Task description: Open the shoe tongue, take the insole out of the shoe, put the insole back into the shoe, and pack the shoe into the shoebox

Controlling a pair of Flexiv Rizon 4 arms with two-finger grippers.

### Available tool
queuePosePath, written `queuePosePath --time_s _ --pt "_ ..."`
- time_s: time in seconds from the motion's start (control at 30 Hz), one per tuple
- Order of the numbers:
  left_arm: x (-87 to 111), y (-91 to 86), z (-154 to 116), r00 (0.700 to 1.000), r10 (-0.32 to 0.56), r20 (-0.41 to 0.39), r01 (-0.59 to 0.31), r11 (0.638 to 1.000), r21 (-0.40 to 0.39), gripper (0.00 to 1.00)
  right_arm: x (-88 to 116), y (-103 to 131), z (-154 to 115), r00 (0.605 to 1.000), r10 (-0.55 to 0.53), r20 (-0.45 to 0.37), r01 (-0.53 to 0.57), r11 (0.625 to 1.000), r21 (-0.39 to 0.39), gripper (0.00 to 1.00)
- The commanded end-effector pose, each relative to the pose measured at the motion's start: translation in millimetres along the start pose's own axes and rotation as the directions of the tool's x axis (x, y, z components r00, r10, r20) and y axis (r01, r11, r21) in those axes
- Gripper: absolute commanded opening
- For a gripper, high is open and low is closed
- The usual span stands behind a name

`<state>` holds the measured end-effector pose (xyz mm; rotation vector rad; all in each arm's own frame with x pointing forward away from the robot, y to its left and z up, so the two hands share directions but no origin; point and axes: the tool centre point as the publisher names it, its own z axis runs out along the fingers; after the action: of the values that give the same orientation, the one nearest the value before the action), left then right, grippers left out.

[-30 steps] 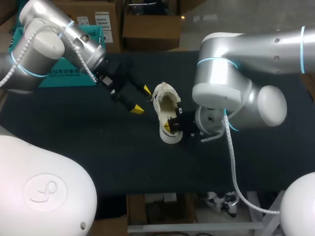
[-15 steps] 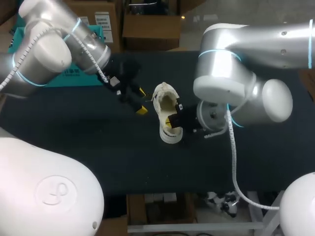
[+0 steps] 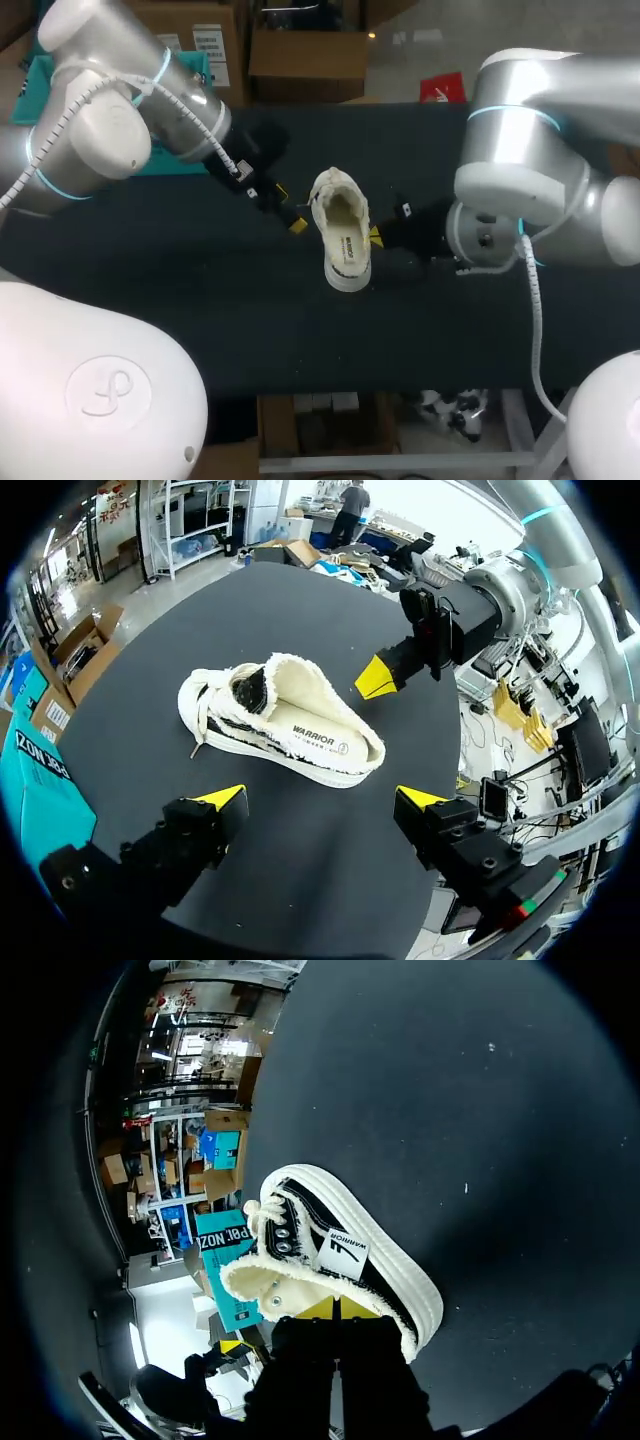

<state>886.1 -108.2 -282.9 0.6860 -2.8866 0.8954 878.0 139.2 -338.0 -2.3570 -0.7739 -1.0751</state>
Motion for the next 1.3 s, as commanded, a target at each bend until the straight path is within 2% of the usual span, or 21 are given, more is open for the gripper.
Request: queuePosePath --time_s 0.03,0.1,0.13,0.17,0.23,0.3,0.37,0.4,0.43,0.77,0.83,0.9,0.93,1.0,1.03,1.07,1.1,1.13,1.17,1.2,1.3 --pt "2.6 -0.1 4.1 1.0 -0.002 0.017 0.002 1.0 0.003 1.0 10.2 14.6 -31.5 1.0 -0.01 0.0 0.009 0.908 0.42 0.0" --pt "2.6 -0.1 4.1 1.0 -0.002 0.017 0.002 1.0 0.003 1.0 13.9 17.2 -36.5 0.999 -0.028 -0.031 0.04 0.866 0.499 0.0" --pt "2.6 -0.1 4.1 1.0 -0.002 0.017 0.002 1.0 0.003 1.0 15.2 19.7 -38.2 1.0 -0.018 -0.026 0.028 0.873 0.487 0.0" --pt "2.6 -0.1 4.1 1.0 -0.002 0.017 0.002 1.0 0.003 1.0 16.4 22.4 -39.5 0.999 -0.018 -0.04 0.036 0.852 0.522 0.0" --pt "2.6 -0.1 4.1 1.0 -0.002 0.017 0.002 1.0 0.003 1.0 19.0 26.2 -41.4 0.999 -0.011 -0.035 0.028 0.847 0.531 0.06" --pt "1.5 -1.4 5.2 0.999 -0.03 0.033 0.03 0.999 -0.018 1.0 24.0 29.8 -42.0 1.0 -0.003 -0.025 0.017 0.803 0.596 0.13" --pt "1.2 -2.4 6.1 0.996 -0.079 0.05 0.081 0.996 -0.045 1.0 29.1 36.8 -44.7 1.0 0.015 -0.005 -0.007 0.712 0.702 0.43" --pt "-0.9 -4.0 4.8 0.987 -0.126 0.096 0.131 0.99 -0.055 1.0 31.2 41.9 -46.7 0.999 0.047 0.005 -0.036 0.692 0.721 1.0" --pt "-2.1 -4.9 3.4 0.976 -0.166 0.141 0.176 0.982 -0.066 1.0 31.2 41.9 -46.7 0.999 0.047 0.005 -0.036 0.692 0.721 1.0" --pt "-2.1 -4.9 3.4 0.976 -0.166 0.141 0.176 0.982 -0.066 1.0 31.2 41.9 -46.7 0.999 0.047 0.005 -0.036 0.692 0.721 1.0" --pt "-1.7 -6.6 12.5 0.968 -0.209 0.14 0.223 0.971 -0.09 1.0 31.2 41.9 -46.7 0.999 0.047 0.005 -0.036 0.692 0.721 1.0" --pt "-0.8 -7.6 18.4 0.955 -0.258 0.149 0.272 0.959 -0.085 1.0 28.5 55.8 -48.6 0.998 0.063 -0.01 -0.033 0.639 0.769 1.0" --pt "0.1 -7.1 21.3 0.951 -0.271 0.15 0.287 0.953 -0.093 1.0 28.1 62.2 -50.9 0.999 0.05 -0.006 -0.024 0.581 0.814 1.0" --pt "1.3 -6.7 23.8 0.934 -0.321 0.159 0.337 0.938 -0.082 1.0 28.2 73.2 -55.6 0.998 0.064 0.017 -0.05 0.564 0.824 1.0" --pt "2.0 -6.4 25.4 0.928 -0.336 0.16 0.352 0.933 -0.081 1.0 28.6 77.6 -58.5 0.999 0.047 0.009 -0.031 0.513 0.858 1.0" --pt "2.6 -6.1 25.9 0.921 -0.357 0.158 0.371 0.926 -0.07 1.0 28.9 81.1 -61.1 0.998 0.064 0.024 -0.054 0.535 0.843 1.0" --pt "2.9 -5.6 26.1 0.913 -0.373 0.163 0.387 0.92 -0.065 1.0 29.9 85.4 -63.4 0.998 0.047 0.033 -0.052 0.5 0.865 1.0" --pt "2.7 -4.7 27.2 0.905 -0.392 0.164 0.407 0.911 -0.067 1.0 31.0 87.6 -65.9 0.999 0.026 0.035 -0.043 0.444 0.895 1.0" --pt "2.1 -4.8 29.1 0.886 -0.427 0.178 0.443 0.894 -0.062 1.0 32.4 89.5 -67.0 0.998 0.025 0.055 -0.06 0.422 0.905 1.0" --pt "1.0 -5.3 30.2 0.868 -0.443 0.223 0.468 0.881 -0.068 1.0 33.5 92.0 -69.1 0.998 0.024 0.055 -0.06 0.382 0.922 1.0" --pt "1.0 -5.3 30.2 0.868 -0.443 0.223 0.468 0.881 -0.068 1.0 33.5 92.0 -69.1 0.998 0.024 0.055 -0.06 0.382 0.922 1.0"
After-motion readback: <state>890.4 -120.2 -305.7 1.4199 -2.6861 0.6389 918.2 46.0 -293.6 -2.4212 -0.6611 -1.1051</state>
